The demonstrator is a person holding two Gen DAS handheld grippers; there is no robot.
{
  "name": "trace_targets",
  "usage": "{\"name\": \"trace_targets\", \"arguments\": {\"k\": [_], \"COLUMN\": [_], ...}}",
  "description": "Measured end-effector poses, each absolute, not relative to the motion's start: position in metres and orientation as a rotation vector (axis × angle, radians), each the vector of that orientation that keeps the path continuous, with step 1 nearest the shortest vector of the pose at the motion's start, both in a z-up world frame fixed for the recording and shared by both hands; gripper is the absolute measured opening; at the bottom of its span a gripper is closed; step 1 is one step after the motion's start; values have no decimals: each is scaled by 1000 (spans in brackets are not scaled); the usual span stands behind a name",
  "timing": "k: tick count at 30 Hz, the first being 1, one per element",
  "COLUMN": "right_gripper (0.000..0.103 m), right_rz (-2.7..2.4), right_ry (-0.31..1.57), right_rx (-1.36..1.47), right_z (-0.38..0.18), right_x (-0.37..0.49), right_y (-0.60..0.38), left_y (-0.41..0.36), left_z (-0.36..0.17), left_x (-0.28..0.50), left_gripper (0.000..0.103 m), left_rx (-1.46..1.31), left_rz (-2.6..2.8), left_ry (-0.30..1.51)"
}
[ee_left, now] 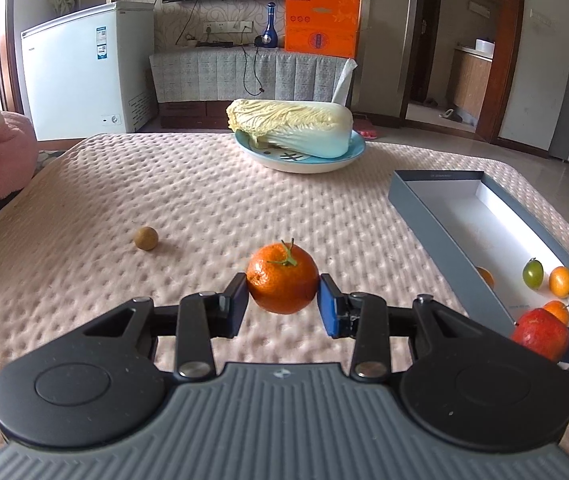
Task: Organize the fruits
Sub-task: 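Carry the mandarin and the red apple over the grey box with both tools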
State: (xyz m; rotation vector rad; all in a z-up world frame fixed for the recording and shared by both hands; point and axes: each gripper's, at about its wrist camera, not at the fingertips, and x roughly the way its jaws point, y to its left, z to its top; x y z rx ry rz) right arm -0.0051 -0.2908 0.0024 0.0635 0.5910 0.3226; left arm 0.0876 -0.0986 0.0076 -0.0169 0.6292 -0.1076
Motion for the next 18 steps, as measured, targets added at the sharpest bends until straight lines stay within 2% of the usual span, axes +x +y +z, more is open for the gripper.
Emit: {"name": "trace_targets", "arguments": {"k": [18], "right_gripper": [35], "right_rz": [285], "right_ry": [582], "right_rx": [82], "right_z": [5], "right_x": [-16], "right_y": [-317], "left_y": [-141], "left_z": [6], "left_x": [85], "left_gripper": [43], "left_rx": [16], "left_rz": [-174], "left_ry": [619]}}
